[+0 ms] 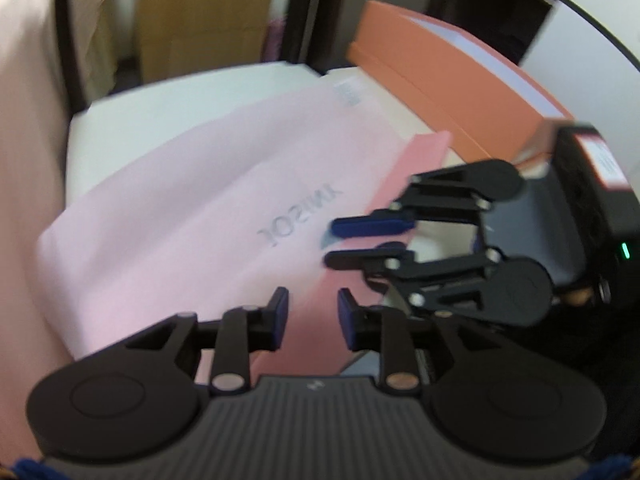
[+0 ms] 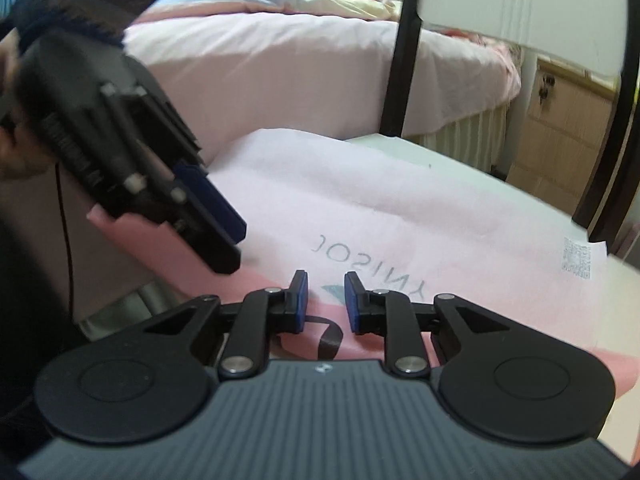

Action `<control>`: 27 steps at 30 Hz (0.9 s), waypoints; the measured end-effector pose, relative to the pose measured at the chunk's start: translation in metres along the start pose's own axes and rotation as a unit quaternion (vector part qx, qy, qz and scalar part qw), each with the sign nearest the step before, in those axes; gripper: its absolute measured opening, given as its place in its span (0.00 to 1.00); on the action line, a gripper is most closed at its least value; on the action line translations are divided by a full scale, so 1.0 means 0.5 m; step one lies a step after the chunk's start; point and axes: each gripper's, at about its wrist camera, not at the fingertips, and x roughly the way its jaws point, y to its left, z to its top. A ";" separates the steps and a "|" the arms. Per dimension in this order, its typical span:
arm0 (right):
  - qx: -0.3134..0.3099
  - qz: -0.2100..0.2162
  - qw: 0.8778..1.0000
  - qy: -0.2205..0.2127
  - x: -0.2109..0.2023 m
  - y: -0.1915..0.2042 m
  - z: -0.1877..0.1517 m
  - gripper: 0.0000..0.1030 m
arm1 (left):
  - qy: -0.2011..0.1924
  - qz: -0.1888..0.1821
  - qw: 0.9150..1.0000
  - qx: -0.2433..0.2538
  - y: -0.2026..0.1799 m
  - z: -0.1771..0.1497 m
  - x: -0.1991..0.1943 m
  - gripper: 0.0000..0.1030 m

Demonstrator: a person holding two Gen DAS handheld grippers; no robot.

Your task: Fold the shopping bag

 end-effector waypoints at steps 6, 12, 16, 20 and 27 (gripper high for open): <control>0.039 0.024 0.998 0.035 -0.002 -0.025 0.011 0.23 | -0.029 0.021 0.989 0.146 -0.087 -0.024 -0.012 0.43; 0.062 0.023 0.996 0.061 -0.030 -0.031 0.001 0.22 | -0.020 0.022 0.960 0.277 -0.155 -0.069 -0.004 0.46; 0.097 0.022 0.992 0.076 -0.056 -0.036 -0.009 0.22 | -0.014 0.048 0.935 0.351 -0.191 -0.103 0.009 0.46; 0.124 0.026 0.988 0.084 -0.073 -0.044 -0.018 0.22 | -0.001 0.069 0.918 0.390 -0.216 -0.131 0.023 0.46; 0.154 0.041 0.983 0.088 -0.076 -0.057 -0.020 0.22 | 0.002 0.122 0.902 0.414 -0.229 -0.151 0.044 0.26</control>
